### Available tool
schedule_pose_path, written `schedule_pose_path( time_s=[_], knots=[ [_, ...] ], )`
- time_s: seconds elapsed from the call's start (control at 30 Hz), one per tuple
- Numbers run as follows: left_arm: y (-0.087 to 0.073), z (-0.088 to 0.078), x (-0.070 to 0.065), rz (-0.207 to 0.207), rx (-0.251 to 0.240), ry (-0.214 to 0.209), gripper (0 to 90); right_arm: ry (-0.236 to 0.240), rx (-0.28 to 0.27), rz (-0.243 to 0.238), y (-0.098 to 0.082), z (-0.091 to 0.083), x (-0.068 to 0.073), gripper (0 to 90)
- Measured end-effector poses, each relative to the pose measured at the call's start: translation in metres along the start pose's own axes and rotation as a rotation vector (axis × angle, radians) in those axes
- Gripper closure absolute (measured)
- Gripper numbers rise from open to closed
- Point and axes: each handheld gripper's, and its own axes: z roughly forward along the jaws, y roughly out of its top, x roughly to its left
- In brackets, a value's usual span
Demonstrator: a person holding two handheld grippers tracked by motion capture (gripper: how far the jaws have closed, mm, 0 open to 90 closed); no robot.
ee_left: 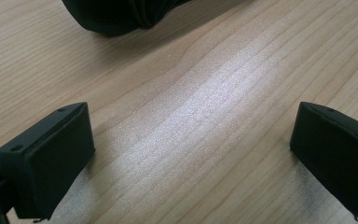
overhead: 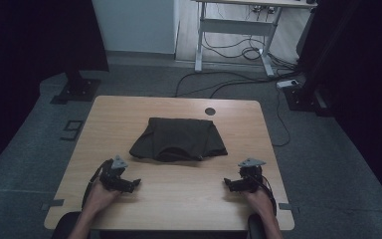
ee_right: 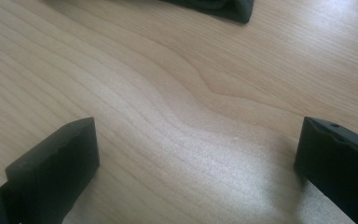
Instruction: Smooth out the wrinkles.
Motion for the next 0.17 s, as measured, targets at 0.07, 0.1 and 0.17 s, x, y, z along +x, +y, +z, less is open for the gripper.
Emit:
schedule_pose_path(
  time_s=[0.07, 0.1, 0.17],
  knots=[
    [-0.0002, 0.0, -0.0003, 0.001, 0.0, 0.001, 0.0, -0.006, 0.0, 0.0, 0.0001, 0.0005, 0.0, 0.0],
    [-0.0001, 0.0, -0.0002, 0.0, 0.0, 0.001, 0.0, -0.006, -0.001, 0.001, -0.0002, 0.0005, 0.0001, 0.0],
    [-0.0002, 0.0, -0.0002, -0.001, 0.0, 0.001, 0.0, -0.007, -0.001, 0.001, -0.0001, 0.0005, 0.0001, 0.0]
  ],
)
